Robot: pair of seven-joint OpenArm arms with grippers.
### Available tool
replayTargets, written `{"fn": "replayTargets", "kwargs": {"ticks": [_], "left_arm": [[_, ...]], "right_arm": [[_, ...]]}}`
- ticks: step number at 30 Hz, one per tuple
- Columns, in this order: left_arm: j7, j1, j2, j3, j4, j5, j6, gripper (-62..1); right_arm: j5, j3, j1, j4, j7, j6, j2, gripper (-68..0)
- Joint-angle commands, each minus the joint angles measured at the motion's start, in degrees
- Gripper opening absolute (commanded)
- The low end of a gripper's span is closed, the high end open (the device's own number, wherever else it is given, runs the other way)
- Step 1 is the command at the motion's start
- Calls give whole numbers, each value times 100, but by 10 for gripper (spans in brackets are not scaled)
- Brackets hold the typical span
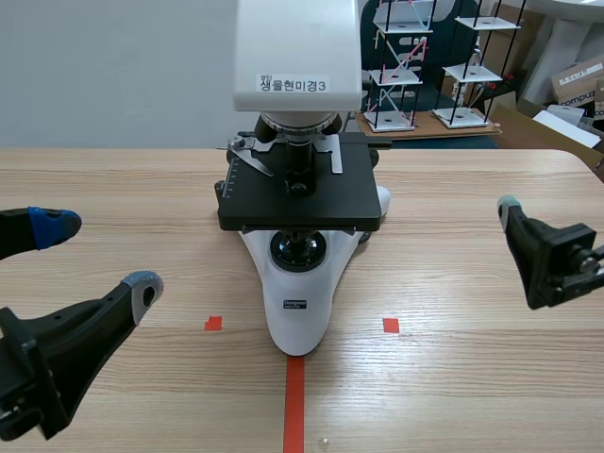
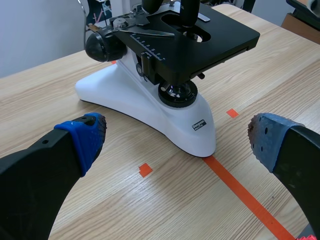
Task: Return to the home posture
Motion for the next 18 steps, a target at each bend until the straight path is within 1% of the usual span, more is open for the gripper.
{"fn": "replayTargets", "kwargs": {"ticks": [1,7,11,14,18], "left_arm": [[-81,-7,0,-15,70,-55,-9,-7],[-81,-7,0,-15,70,-55,-9,-7],[-81,-7,0,-15,70,-52,-9,-7],[-81,-7,0,-15,70,-52,-9,-7],[-81,-7,0,-15,70,-52,-9,-7]], "right_arm": [[33,-20,-116,160,190,-17,39,4],[33,-17,-953,573,466,-22,-116,4],[33,-20,-1394,857,481,-20,-129,4],[33,-20,-1600,1029,479,-20,-129,4],[9,-20,-1665,1080,476,-20,-127,4]]}}
